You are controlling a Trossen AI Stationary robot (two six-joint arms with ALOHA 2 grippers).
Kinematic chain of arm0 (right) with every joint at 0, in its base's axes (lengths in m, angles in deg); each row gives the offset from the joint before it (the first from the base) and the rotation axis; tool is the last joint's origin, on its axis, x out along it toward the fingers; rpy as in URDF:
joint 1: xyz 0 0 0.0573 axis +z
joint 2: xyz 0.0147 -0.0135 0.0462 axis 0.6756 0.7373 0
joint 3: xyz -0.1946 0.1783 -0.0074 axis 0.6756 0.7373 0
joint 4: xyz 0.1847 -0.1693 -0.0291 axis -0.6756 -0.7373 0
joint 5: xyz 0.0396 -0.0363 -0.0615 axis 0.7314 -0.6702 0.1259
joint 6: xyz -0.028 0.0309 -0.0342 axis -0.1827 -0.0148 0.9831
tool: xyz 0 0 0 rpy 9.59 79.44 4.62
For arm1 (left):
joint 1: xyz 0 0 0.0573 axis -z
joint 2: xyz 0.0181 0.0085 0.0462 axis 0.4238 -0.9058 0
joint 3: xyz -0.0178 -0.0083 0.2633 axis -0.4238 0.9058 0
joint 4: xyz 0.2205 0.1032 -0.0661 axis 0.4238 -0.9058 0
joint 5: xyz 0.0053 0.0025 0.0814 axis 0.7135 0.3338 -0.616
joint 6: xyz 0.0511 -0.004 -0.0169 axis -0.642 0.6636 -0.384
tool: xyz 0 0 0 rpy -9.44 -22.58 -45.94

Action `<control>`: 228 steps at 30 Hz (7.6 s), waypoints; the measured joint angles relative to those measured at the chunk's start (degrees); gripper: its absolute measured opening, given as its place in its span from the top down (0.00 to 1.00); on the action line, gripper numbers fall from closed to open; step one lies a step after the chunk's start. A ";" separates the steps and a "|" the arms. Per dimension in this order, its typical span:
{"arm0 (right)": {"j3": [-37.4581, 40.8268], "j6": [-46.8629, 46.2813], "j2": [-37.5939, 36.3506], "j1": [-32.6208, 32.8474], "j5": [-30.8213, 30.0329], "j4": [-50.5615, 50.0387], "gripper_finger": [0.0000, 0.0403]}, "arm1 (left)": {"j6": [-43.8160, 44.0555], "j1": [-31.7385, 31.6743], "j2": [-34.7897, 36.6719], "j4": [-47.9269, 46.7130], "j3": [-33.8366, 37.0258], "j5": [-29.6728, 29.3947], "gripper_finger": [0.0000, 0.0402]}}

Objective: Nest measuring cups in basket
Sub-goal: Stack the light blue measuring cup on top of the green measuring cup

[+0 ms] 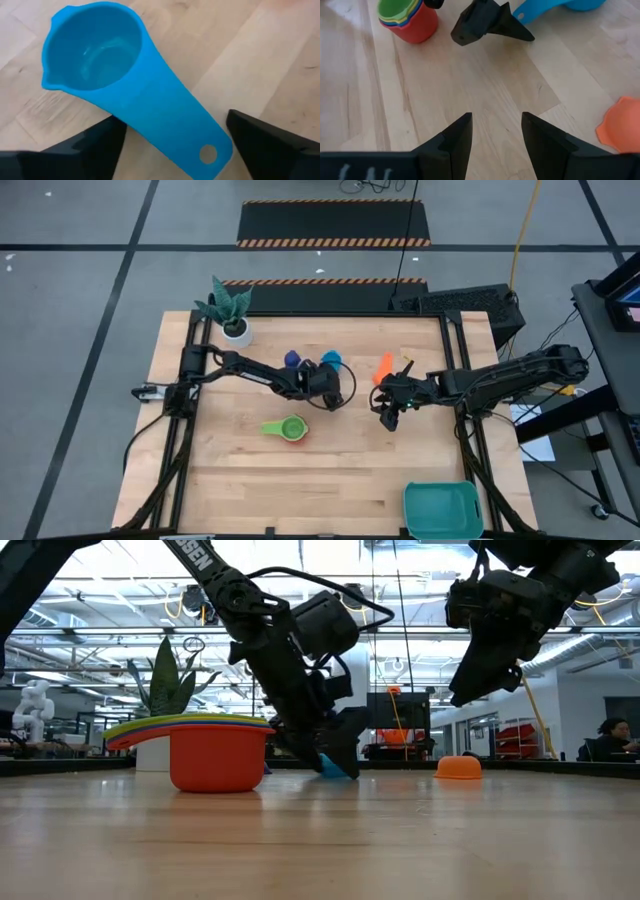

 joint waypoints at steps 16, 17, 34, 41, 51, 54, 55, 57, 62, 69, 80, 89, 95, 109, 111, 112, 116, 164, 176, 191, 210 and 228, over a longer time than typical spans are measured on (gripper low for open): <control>0.00 0.01 0.00 0.01 0.04 0.01 0.60 | -5.64 0.26 -0.10 0.12 0.11 0.71 0.61; 0.00 0.01 0.00 0.01 0.11 0.01 0.60 | -5.98 0.26 -0.10 0.15 0.12 0.69 0.63; 0.00 0.03 0.00 0.00 0.22 -0.02 0.60 | -9.74 0.85 0.63 0.55 0.30 0.08 0.68; 0.00 0.44 0.00 0.01 0.24 -0.02 0.60 | -9.82 0.98 3.12 -2.65 0.50 0.92 0.66; 0.02 0.44 -0.02 0.01 0.20 0.18 0.60 | -10.33 1.32 4.36 -4.03 0.33 1.42 0.69; 0.02 0.44 -0.02 0.01 0.00 0.24 0.60 | -10.65 1.68 4.36 -3.86 0.33 1.51 0.67; 0.02 0.44 -0.02 0.01 -0.30 0.22 0.60 | -10.80 1.72 4.36 -3.73 0.33 1.53 0.67; 0.02 0.46 -0.02 0.00 -1.79 0.59 0.60 | -11.04 1.77 4.36 -3.77 0.33 1.80 0.69; 0.02 2.46 0.00 -0.04 -4.35 4.01 0.60 | -11.22 1.70 4.53 -3.65 0.33 3.42 0.75; 0.02 3.28 0.53 -0.02 -13.49 6.36 0.60 | -13.09 1.70 4.64 -3.18 0.26 6.93 0.82; 0.00 9.01 7.51 -1.83 -17.61 13.50 0.60 | -15.72 1.81 4.64 -1.62 0.24 7.62 0.99; 0.00 17.15 7.34 -1.17 -16.06 13.75 0.60 | -17.21 2.31 11.43 -7.40 0.11 14.29 0.99; 0.01 24.74 7.40 2.31 -23.68 15.71 0.59 | -17.12 5.22 17.19 -12.35 0.15 14.62 0.99; 0.00 35.53 7.41 7.24 -34.18 22.55 0.59 | -16.73 9.56 19.11 -10.68 0.17 14.34 0.98; 0.00 35.48 7.41 7.25 -34.13 22.57 0.62 | -16.73 9.86 19.42 -10.61 0.17 14.32 0.98; 0.00 35.46 7.41 7.24 -34.13 22.53 0.65 | -16.73 9.92 19.54 -10.22 0.17 14.33 0.98; 0.00 35.44 7.41 7.24 -34.12 22.53 0.79 | -16.70 9.97 19.85 -9.78 0.18 14.62 0.98; 0.00 -4.11 9.00 2.59 11.05 16.47 0.98 | -60.41 34.73 21.67 -0.14 0.22 -20.00 0.36; 0.00 -5.36 9.56 2.56 12.84 15.59 0.98 | -84.13 34.64 14.97 10.47 0.22 -20.23 0.41; 0.00 -6.57 9.57 2.59 13.88 14.73 0.98 | -101.02 33.77 11.97 15.12 0.17 -24.68 0.70; 0.00 -6.70 9.57 2.59 13.77 14.69 0.98 | -106.42 32.28 11.99 14.79 0.17 -22.18 0.85; 0.02 -3.77 9.57 2.21 13.37 16.21 0.92 | -103.74 32.18 12.08 16.33 0.17 -22.77 0.98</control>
